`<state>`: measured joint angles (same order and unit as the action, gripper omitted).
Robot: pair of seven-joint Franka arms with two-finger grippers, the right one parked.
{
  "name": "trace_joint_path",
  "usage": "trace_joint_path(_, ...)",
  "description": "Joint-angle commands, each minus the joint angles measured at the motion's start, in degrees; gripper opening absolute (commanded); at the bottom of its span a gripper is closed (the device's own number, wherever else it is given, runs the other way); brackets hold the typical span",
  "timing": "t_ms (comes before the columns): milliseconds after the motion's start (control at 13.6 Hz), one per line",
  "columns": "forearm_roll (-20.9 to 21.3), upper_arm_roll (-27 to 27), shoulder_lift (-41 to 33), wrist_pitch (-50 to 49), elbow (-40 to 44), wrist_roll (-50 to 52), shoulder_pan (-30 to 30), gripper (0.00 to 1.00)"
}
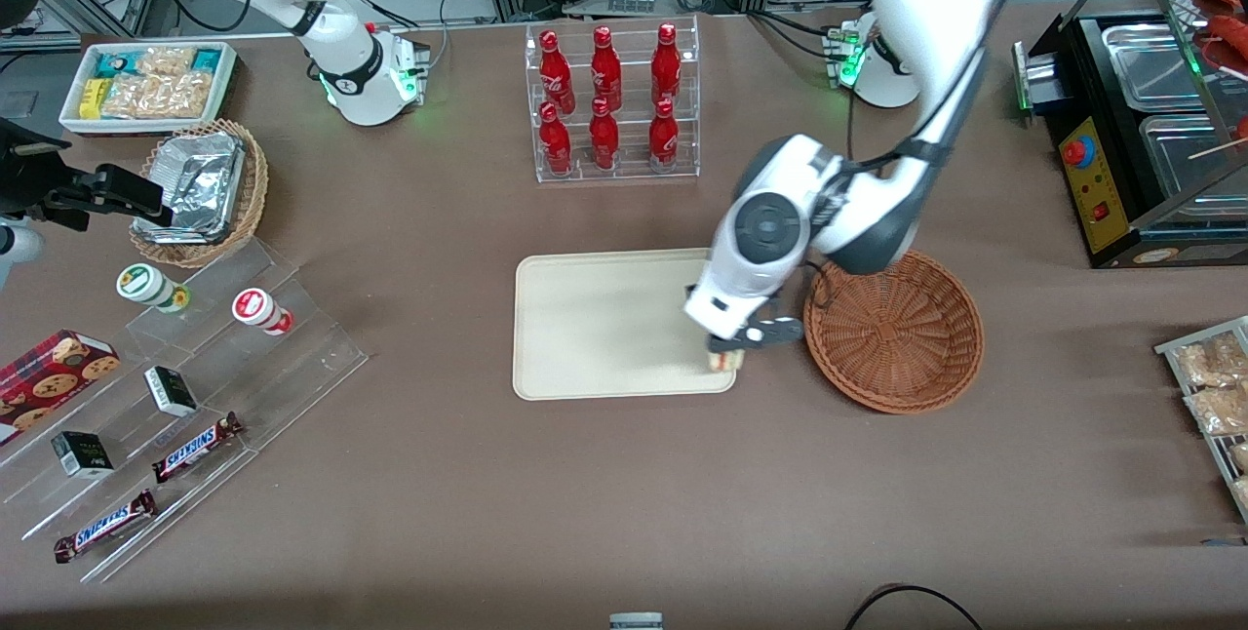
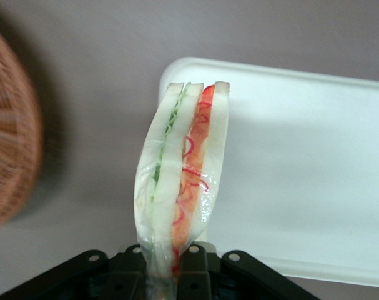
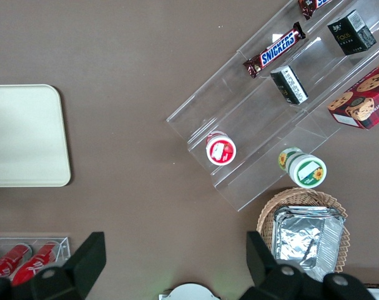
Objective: Place sandwich from basket to tray
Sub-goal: 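Carry the held sandwich over to the cream tray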
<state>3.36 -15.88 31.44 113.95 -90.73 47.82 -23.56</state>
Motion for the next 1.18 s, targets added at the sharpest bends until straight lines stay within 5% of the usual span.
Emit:
trace_joint_path(0, 0.51, 0.50, 4.67, -1.54, 7.31, 3.15, -4.46, 0.00)
trace_joint_path(441, 5.08, 0.94, 12.58, -0.92, 15.31, 14.48, -12.38, 0.00)
trace_joint_path(1103, 12.72, 1.03, 19.27, 1.01, 20.51, 20.82, -14.14, 0.00)
